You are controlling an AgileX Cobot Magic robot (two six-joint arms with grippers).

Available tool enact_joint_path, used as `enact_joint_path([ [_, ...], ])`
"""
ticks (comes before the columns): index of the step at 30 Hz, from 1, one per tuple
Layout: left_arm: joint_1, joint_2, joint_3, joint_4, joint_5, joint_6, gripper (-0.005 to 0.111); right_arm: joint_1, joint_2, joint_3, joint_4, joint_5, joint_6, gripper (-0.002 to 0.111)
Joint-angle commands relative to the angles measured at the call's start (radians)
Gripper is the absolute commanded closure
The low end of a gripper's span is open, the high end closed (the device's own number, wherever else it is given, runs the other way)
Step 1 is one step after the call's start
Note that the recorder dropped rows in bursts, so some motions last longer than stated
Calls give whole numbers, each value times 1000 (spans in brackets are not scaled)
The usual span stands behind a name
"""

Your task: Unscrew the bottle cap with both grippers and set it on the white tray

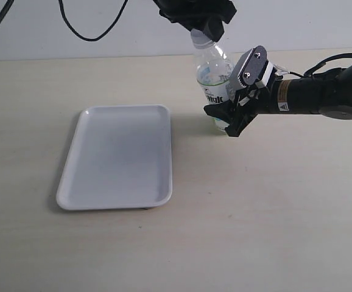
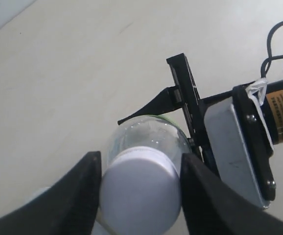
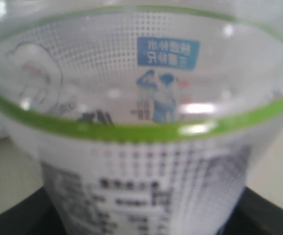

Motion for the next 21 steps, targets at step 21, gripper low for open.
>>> enact_joint_path([
  [21, 0, -7, 2, 26, 79, -1087, 107, 2, 7, 4, -25, 39, -7, 108],
])
